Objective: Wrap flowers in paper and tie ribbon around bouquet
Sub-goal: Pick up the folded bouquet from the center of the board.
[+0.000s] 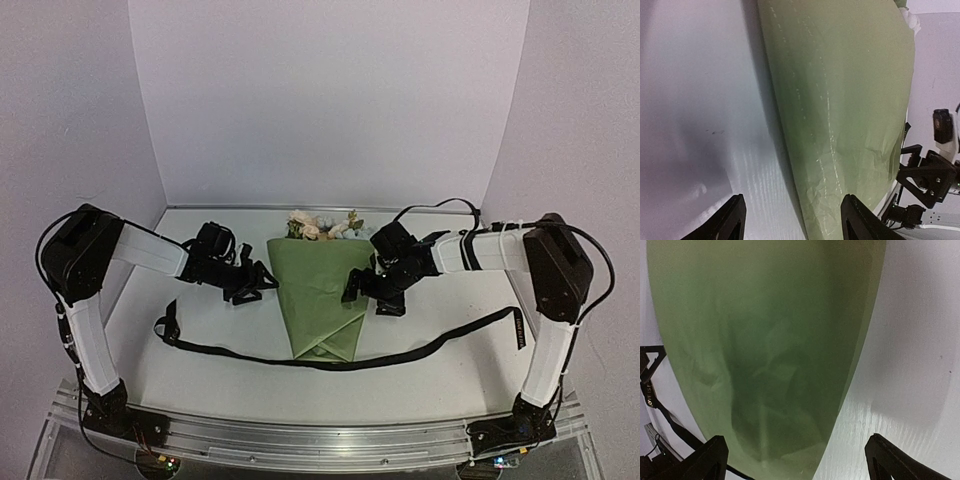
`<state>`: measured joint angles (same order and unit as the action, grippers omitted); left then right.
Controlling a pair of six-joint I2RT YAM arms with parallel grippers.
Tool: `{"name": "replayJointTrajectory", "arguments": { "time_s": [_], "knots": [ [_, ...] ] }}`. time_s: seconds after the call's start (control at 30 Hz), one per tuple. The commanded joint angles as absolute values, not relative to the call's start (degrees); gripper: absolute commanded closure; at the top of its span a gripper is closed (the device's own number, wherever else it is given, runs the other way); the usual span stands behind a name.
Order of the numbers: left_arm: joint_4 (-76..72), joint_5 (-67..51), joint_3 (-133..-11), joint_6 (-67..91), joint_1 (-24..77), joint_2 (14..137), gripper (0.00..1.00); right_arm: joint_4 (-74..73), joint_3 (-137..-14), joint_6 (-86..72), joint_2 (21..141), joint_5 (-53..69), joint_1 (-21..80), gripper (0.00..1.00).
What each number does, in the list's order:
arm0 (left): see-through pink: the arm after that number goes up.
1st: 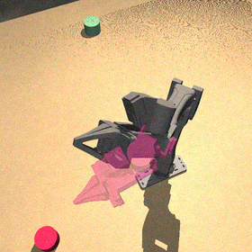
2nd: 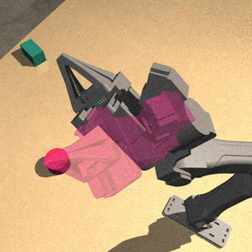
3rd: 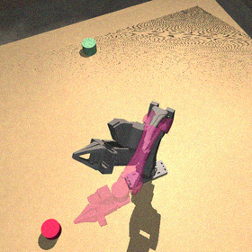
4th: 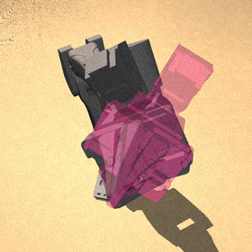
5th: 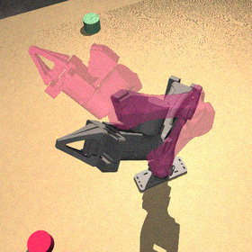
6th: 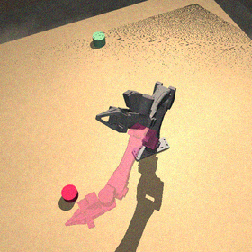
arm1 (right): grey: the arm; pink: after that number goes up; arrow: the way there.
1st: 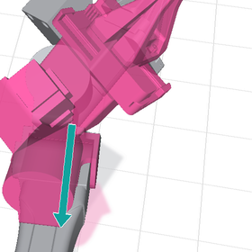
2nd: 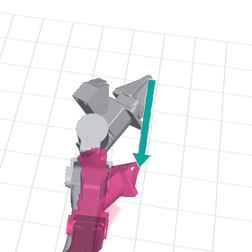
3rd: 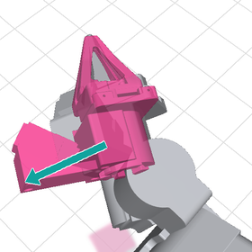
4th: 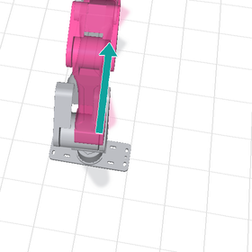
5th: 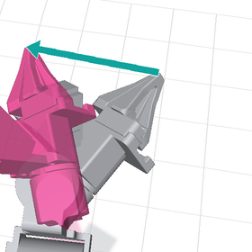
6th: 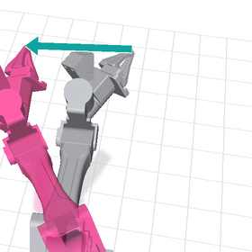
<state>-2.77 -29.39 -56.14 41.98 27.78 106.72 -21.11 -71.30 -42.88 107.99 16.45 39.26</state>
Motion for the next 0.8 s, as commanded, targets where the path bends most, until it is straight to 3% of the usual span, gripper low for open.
{"name": "replayJointTrajectory", "arguments": {
  "time_s": [0.0, 0.2, 0.4, 0.6, 0.77],
  "knots": [
    [-8.6, -35.7, -60.6, 43.4, 28.4, 110.6, 0.34, -18.2, -74.1, -46.1, 112.4, 19.9, 37.4, 0.04],
    [-12.8, -38.9, -62.8, 47.0, 28.5, 115.1, 0.41, -13.7, -74.4, -50.8, 115.9, 22.5, 36.4, 0.28],
    [-12.8, -40.9, -65.5, 48.6, 29.2, 118.0, 0.52, -13.2, -75.6, -53.9, 116.8, 23.4, 36.2, 0.64],
    [-8.0, -41.4, -70.2, 50.1, 29.5, 118.9, 0.72, -14.2, -78.6, -58.8, 116.8, 25.2, 35.2, 0.96],
    [-1.3, -42.0, -74.0, 50.7, 29.5, 118.2, 0.82, -17.1, -79.9, -62.1, 115.3, 26.5, 34.3, 1.0]
  ]
}}
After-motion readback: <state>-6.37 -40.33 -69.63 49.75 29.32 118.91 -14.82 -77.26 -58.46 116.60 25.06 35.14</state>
